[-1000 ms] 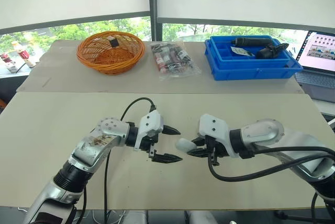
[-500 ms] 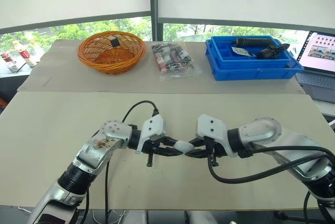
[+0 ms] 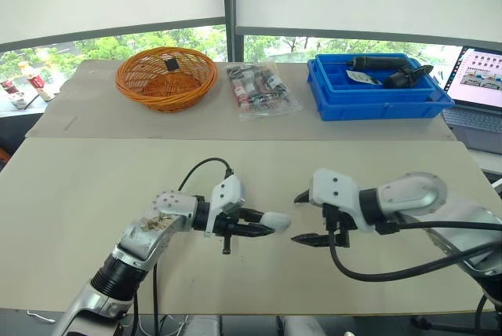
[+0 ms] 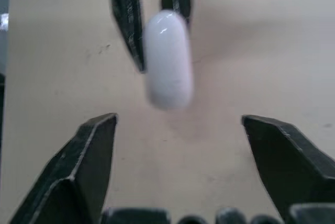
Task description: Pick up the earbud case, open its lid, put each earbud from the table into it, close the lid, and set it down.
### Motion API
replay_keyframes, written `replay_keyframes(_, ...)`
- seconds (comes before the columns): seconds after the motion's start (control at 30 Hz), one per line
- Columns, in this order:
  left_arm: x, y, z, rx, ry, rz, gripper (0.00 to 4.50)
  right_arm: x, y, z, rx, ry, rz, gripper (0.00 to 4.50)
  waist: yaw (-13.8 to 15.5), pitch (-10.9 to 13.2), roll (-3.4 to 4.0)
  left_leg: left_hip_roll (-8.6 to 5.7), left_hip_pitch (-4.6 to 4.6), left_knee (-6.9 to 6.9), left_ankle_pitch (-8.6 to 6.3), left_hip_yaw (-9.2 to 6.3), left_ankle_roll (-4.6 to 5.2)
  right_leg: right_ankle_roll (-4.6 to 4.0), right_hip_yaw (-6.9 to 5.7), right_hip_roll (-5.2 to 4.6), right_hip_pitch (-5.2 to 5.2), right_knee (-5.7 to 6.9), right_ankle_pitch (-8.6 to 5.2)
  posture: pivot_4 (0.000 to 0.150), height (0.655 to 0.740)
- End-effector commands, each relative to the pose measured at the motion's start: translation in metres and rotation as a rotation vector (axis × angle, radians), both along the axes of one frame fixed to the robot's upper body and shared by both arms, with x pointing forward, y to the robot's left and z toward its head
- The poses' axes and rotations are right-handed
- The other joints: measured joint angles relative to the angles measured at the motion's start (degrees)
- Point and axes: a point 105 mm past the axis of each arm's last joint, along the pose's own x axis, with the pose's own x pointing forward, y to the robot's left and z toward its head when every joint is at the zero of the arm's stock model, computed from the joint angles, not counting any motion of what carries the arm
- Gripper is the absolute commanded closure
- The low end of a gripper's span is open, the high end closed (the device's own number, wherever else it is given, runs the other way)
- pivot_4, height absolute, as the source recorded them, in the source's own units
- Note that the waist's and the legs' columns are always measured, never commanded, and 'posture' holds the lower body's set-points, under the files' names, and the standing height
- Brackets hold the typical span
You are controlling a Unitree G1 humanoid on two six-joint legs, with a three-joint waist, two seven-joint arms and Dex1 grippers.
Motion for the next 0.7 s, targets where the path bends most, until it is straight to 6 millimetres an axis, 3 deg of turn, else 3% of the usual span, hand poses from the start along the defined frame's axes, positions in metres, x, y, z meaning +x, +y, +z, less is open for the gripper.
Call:
replay_keyframes(0.03, -0.002, 0.0, 0.014, -0.089, -0.017, -0.019, 3.93, -0.004, 0.009, 0.016, 0.077, -0.069, 0.021, 0.34, 0.08, 0.0, 0.0, 0.0, -0.01, 0.0, 0.0, -0.02, 0.0, 0.0, -0.01, 0.0, 0.0, 0.0, 0.0, 0.15, 0.7329)
replay_keyframes(0.33, -0.007, -0.007, 0.017, -0.103, -0.046, -0.066, 3.93, 0.005, 0.019, 0.014, 0.126, -0.094, -0.025, 0.34, 0.19, 0.0, 0.0, -0.02, -0.05, 0.18, 0.0, -0.03, 0.0, 0.0, -0.02, -0.01, 0.04, 0.0, 0.0, 0.15, 0.7329)
replay_keyframes(0.7, -0.01, -0.003, 0.013, -0.082, -0.077, -0.072, 3.93, 0.013, 0.011, 0.028, 0.116, -0.117, -0.036, 0.34, 0.16, 0.0, 0.0, -0.02, -0.05, 0.2, 0.0, -0.03, 0.01, 0.01, -0.02, -0.01, 0.04, 0.02, 0.0, 0.15, 0.7329)
